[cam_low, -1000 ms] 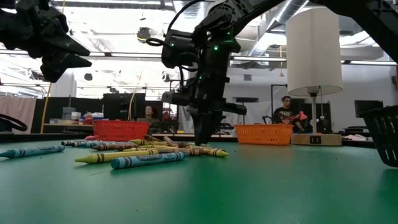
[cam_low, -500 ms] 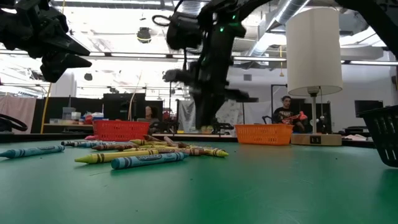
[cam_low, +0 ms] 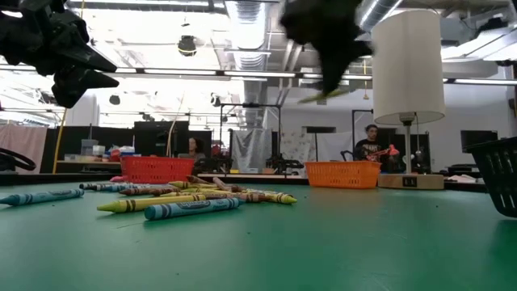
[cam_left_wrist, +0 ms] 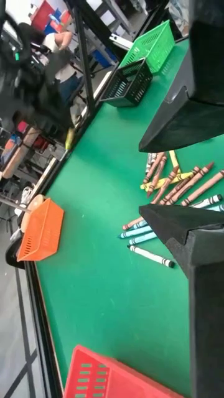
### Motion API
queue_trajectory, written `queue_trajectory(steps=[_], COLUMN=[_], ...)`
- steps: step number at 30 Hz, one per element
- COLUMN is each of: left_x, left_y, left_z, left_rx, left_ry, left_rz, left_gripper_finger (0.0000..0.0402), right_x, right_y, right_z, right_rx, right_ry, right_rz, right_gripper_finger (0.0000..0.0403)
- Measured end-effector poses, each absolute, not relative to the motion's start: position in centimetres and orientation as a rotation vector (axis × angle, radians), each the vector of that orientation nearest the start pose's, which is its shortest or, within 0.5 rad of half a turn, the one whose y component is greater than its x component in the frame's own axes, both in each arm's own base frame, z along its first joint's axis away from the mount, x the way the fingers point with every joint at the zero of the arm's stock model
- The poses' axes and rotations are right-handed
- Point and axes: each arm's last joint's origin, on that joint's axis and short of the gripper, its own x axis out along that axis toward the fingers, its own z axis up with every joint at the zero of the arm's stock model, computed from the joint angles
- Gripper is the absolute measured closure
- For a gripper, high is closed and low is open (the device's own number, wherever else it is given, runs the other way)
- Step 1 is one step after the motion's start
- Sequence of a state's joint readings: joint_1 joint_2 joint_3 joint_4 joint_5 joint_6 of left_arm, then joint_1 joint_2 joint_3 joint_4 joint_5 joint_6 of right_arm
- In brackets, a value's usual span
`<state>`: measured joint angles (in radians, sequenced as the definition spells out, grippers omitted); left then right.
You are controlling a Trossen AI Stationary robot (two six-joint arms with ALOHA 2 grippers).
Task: Sort crayons
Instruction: Put the yellow crayon into the green bin
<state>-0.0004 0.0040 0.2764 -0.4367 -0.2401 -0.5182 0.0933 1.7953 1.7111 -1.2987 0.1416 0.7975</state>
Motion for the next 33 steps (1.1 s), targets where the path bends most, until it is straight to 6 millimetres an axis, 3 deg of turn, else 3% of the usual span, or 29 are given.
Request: queue_trajectory(steps=[9,16,20,27,33], left_x=[7.0,7.0,7.0,7.0,7.0], left_y=[0.7,0.8,0.8,0.9,0.9], left_z=[21.3,21.3,21.3,21.3,21.3], left_rx=[-0.496,-0.49,-0.489,-0.486,-0.486], left_ry=[0.096,0.088,0.086,0.08,0.078], left_rz=[0.281,0.31,0.321,0.347,0.354], left_gripper_finger=[0.0266,0.0266,0.0266,0.0266,0.0266], right_x=[26.7,22.6,22.0,22.6,23.5], right_y=[13.5,21.1,23.8,27.5,29.1], right_z=[34.1,33.9,32.5,29.4,27.0], right_rx=[0.415,0.352,0.353,0.328,0.261], right_ry=[1.409,1.411,1.461,1.546,1.576], right_rz=[-0.338,-0.146,-0.115,0.01,0.069], right_gripper_finger=[0.0403,0.0403,0.0403,0.0403,0.0403])
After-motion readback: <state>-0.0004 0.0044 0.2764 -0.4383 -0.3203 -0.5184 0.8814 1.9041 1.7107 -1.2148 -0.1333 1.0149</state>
